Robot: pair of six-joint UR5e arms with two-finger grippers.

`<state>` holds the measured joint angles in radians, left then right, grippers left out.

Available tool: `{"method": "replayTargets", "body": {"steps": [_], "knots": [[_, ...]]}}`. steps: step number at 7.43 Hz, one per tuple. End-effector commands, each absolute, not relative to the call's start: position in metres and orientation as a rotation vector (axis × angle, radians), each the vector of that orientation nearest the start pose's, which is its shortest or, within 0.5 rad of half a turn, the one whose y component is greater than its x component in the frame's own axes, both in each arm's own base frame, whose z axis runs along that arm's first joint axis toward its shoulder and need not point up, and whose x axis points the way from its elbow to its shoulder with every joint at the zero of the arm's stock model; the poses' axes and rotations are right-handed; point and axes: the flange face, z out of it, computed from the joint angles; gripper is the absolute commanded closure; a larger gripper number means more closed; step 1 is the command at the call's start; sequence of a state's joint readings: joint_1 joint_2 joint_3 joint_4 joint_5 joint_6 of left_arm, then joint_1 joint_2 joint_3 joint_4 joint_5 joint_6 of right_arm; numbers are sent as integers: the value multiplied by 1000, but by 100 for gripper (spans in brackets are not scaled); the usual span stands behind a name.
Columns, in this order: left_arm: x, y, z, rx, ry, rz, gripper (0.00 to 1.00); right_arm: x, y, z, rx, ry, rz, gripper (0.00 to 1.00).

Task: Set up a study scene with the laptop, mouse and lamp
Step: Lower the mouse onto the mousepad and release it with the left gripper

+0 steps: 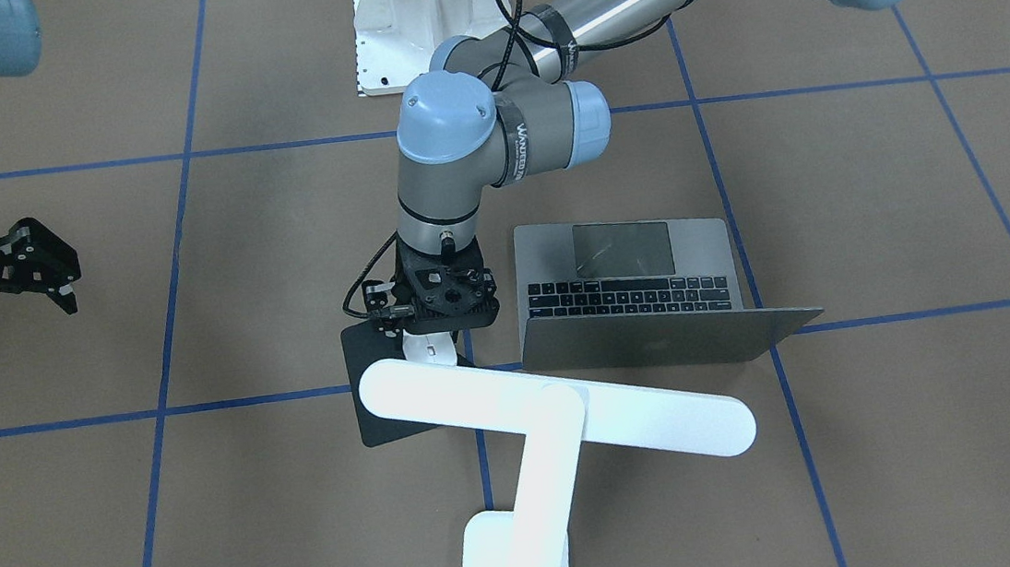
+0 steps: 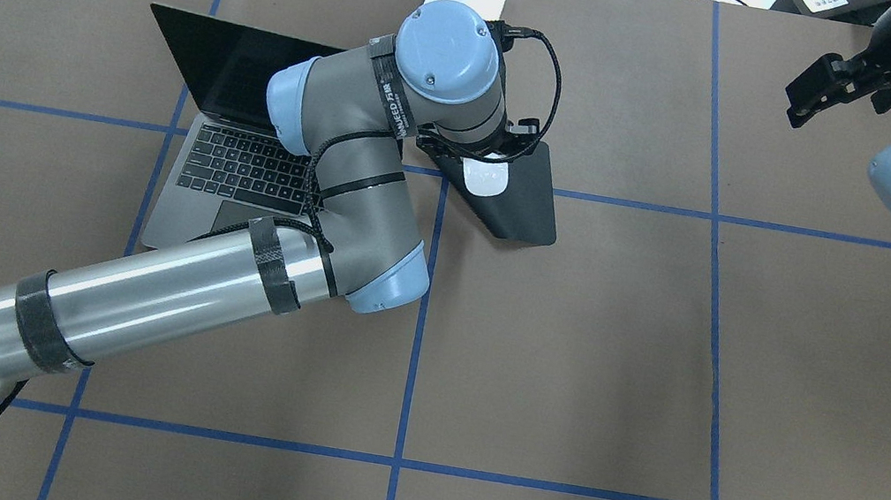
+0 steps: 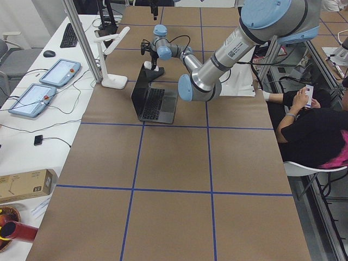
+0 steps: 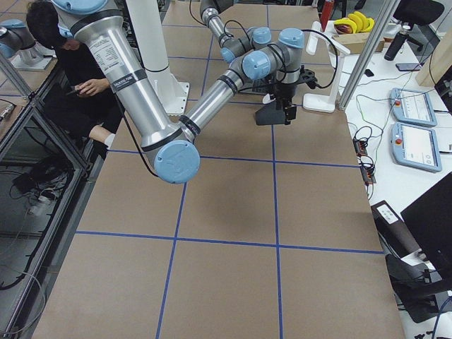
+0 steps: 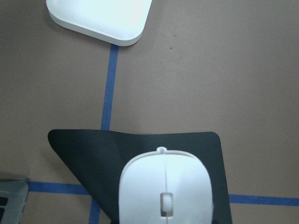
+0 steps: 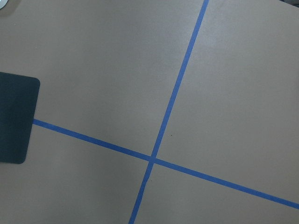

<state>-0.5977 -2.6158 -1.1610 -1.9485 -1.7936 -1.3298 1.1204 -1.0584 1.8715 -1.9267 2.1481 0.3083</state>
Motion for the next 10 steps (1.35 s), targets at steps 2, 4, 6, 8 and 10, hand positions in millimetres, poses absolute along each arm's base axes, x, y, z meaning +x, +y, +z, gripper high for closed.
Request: {"method": "replayTargets", "body": {"steps": [2,4,6,8,10], "knots": [[615,-554,110,257,1013,-216,2,-190,-579,280,203,-692,-263,0],[612,-553,111,281,1004,-164,1,-188,-580,278,206,-690,-261,0],[577,-524,150,242,1003,-106,1,-147,-592,276,232,-693,-204,0],[524,-480,138,157,955,-86,1,-139,-594,273,272,-676,-272,0],[489,-455,152,156,942,-75,1,-138,-599,290,254,-657,-301,0]]}}
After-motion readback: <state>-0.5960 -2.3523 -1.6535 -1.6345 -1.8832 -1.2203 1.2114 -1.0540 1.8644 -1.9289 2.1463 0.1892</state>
